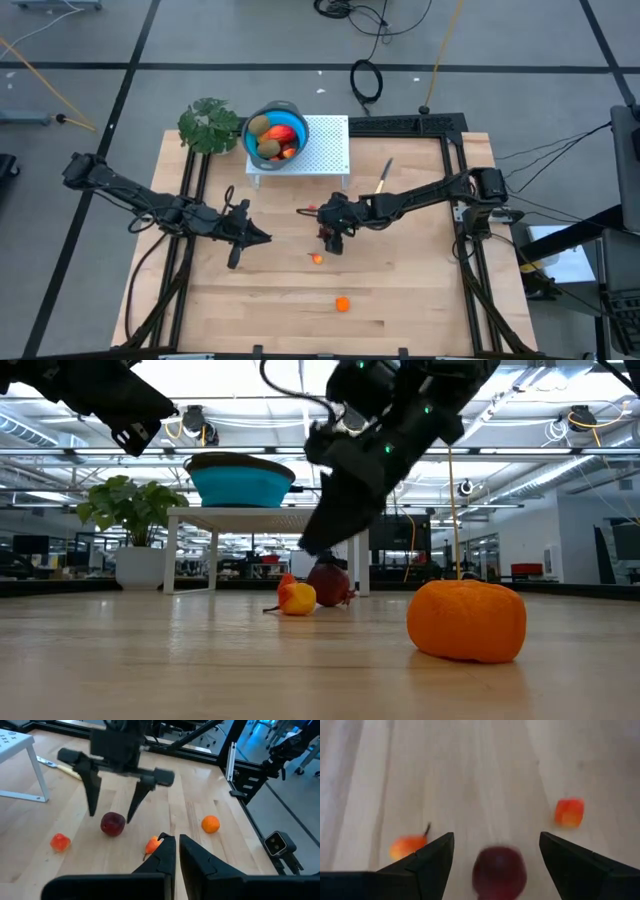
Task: Pick & Place Fruit
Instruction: Put the pomegranate into the strainer bowl on the shelf
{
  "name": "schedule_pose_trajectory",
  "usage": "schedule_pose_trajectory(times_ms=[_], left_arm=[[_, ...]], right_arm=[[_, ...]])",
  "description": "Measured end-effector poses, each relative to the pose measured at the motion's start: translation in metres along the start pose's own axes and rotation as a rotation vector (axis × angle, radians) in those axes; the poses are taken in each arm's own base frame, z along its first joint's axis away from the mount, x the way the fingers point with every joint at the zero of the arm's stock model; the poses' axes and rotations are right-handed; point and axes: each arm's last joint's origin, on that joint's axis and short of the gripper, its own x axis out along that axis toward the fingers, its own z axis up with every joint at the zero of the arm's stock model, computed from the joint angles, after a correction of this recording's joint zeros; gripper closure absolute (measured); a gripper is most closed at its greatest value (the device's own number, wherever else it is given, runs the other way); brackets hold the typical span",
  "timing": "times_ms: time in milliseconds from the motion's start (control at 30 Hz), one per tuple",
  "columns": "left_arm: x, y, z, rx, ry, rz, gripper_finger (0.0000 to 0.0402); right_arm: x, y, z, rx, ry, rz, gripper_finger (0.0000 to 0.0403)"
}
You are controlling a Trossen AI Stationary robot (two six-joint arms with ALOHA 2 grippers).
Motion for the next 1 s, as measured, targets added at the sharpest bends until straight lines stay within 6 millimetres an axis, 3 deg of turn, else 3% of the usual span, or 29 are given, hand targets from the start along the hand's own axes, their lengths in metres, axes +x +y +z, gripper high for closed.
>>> schedule_pose_trajectory(times_ms=[400,1000], left_arm=[[0.0,-0.001,-0.001,0.001,0.013,-0.025,0.038],[0.0,-0.001,-0.002,-0.003,0.022,-0.025,0.038]], right_arm=[[0.031,-0.004,-0.025,0.017,0.113,-0.051,0.0117],[0.029,-0.003,-0.027,0.01,0.15,-0.054,0.0118]])
